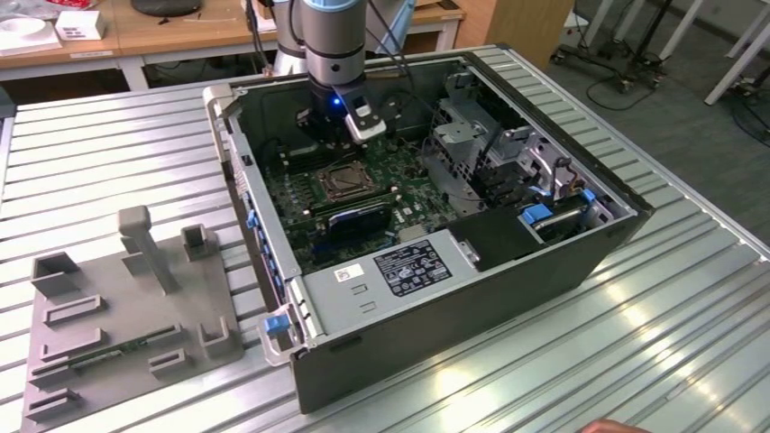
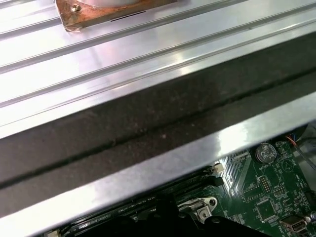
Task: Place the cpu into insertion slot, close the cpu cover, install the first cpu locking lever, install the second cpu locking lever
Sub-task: 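Install the first cpu locking lever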
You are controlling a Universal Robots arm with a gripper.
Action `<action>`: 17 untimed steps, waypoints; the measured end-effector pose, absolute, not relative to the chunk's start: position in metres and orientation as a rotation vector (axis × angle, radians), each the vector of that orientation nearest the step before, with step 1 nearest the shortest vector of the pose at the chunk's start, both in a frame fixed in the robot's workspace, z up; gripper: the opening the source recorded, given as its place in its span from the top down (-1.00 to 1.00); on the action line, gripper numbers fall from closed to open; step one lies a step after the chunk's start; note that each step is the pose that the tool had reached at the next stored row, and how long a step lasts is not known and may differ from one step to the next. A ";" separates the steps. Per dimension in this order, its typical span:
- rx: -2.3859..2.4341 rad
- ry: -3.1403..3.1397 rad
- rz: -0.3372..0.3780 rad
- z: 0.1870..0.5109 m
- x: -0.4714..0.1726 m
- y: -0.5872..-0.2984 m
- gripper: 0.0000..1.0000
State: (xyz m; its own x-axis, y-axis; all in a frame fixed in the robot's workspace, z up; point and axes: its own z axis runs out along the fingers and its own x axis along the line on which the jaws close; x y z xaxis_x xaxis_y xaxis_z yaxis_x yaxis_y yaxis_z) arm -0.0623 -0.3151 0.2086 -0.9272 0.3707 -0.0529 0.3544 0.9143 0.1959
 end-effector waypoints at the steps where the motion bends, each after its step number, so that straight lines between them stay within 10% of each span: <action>1: 0.567 2.986 0.281 0.209 -0.062 -0.315 0.79; 17: 0.566 2.983 0.292 0.216 -0.063 -0.315 0.79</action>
State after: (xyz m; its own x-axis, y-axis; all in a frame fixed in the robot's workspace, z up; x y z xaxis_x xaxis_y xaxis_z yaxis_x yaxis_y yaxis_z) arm -0.0630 -0.3152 0.2155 -0.9271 0.3710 -0.0539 0.3535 0.9129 0.2041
